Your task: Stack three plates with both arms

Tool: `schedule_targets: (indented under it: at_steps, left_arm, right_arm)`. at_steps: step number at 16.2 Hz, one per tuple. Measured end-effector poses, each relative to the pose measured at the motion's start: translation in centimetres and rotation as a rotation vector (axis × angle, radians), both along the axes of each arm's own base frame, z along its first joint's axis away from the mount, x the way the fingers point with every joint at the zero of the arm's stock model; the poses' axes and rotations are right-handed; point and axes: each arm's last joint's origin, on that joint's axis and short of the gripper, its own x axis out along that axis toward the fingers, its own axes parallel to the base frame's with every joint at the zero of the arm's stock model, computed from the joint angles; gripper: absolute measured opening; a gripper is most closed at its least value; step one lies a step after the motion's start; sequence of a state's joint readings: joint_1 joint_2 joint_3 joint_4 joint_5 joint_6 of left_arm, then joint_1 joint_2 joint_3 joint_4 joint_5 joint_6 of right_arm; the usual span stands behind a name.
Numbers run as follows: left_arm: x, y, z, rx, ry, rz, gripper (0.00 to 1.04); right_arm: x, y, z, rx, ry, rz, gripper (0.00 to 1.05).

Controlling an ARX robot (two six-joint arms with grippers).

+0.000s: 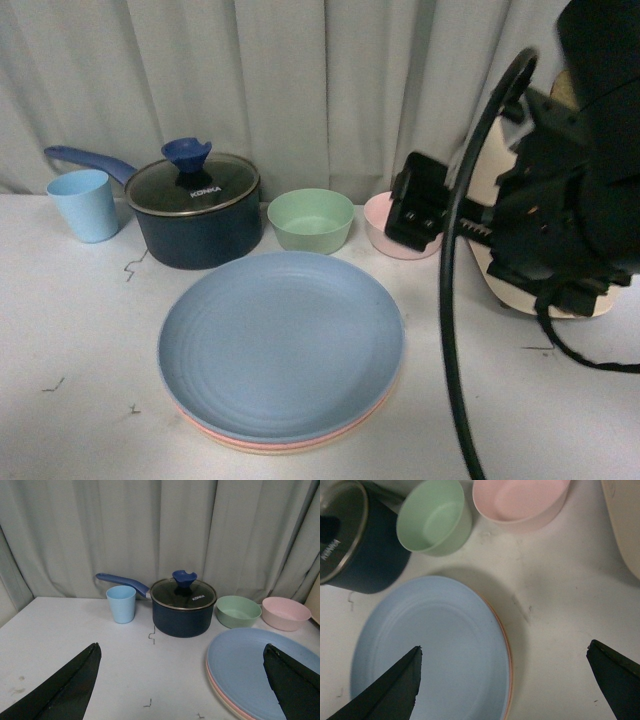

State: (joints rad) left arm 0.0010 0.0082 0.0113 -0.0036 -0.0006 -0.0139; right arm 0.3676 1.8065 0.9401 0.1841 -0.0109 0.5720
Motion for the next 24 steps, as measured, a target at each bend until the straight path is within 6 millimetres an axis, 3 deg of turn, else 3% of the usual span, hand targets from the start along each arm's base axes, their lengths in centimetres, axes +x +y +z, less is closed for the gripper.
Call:
schedule_targets:
  at_steps: [5,7,9,10,14,15,19,24]
  left_arm:
    - [0.0,0.0,0.0,0.0,0.0,0.0,0.98]
    - [0.0,0.0,0.0,0.0,0.0,0.0,0.98]
    - [0.0,0.0,0.0,0.0,0.0,0.0,0.98]
    - [0.0,0.0,0.0,0.0,0.0,0.0,0.98]
    - [0.0,0.0,0.0,0.0,0.0,0.0,0.98]
    - [0.0,0.0,0.0,0.0,0.0,0.0,0.98]
    - [0.0,0.0,0.0,0.0,0.0,0.001,0.98]
    - [0.0,0.0,0.0,0.0,0.0,0.0,0.98]
  right_arm:
    - [-3.5,-4.2,8.5,0.141,-0.275,-0.01,0.98]
    - [-5.6,-6.2,10.0,-0.012,-0.606,-0.155,0.83]
    - [-10.1,-9.9,9.3,-0.302,-0.717,-0.219,0.57]
    - [-11.8,-10.6,8.8,-0.357,-0.746,-0.202,0.44]
    - [-14.6,-11.4,6.3,-0.405,-0.747,-0.163,0.06]
    - [-15.1,-11.6,5.8,-0.416,-0.741,-0.159,0.02]
    - [-17.0,-13.1,4.6,-0.421,-0.754,-0.173,0.02]
    - [-19.0,-13.1,3.3,-0.419,-0.751,-0.169,0.02]
